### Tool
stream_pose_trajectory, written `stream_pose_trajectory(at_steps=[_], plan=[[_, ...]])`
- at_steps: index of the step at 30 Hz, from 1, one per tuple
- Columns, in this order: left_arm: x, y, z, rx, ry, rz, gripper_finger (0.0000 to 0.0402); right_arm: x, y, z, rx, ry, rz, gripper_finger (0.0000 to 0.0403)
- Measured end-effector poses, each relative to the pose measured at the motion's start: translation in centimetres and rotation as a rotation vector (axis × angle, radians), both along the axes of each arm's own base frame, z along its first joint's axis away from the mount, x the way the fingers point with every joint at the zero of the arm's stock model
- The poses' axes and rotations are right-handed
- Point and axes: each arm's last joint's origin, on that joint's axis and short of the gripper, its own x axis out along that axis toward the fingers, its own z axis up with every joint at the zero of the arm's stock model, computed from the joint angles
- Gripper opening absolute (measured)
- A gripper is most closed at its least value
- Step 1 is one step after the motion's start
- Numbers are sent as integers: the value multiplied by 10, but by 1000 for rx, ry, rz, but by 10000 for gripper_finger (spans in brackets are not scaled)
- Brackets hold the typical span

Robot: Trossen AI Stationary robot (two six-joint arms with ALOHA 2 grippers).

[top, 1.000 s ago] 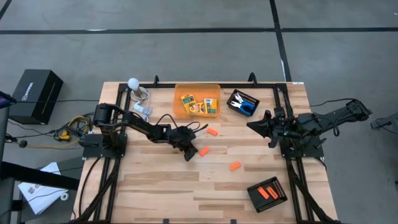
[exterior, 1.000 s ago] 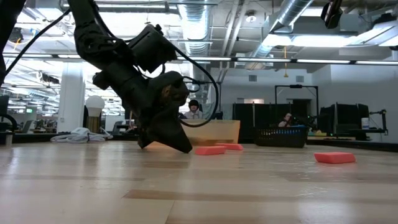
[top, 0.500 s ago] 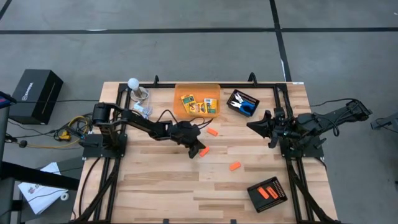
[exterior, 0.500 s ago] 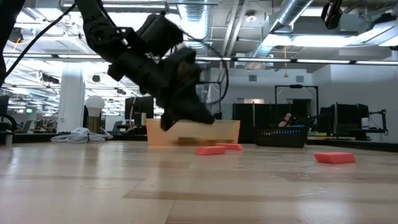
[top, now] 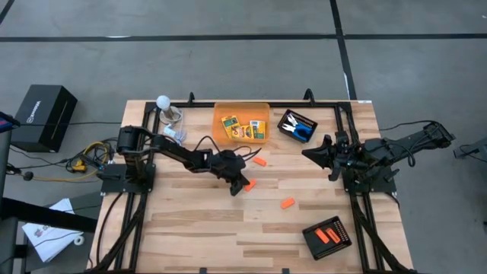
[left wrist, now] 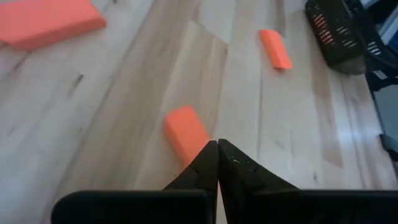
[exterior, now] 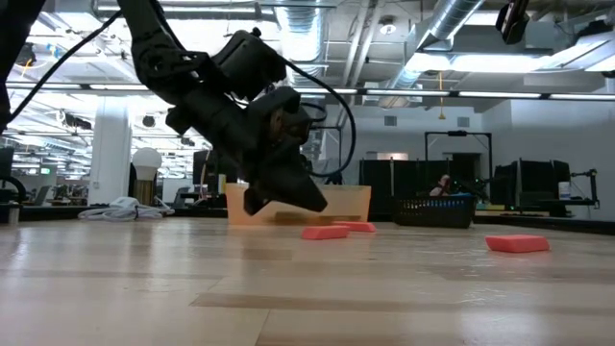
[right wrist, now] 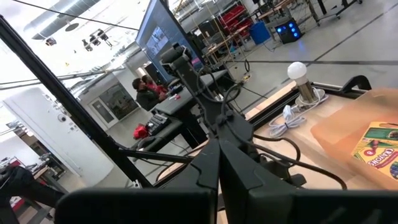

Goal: Pick & Place School Supplies
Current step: Put the orange eraser into the bottom black bin

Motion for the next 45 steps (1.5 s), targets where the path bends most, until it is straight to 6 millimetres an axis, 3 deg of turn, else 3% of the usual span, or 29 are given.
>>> stream_pose_trajectory(at_steps=[24, 45], plan=[[8, 0, -14, -20, 42, -26, 0, 0, 0, 1, 3, -7, -1, 0], [-2, 1, -23, 0, 108, -20, 0, 0, 1, 0, -1, -1, 21, 0]])
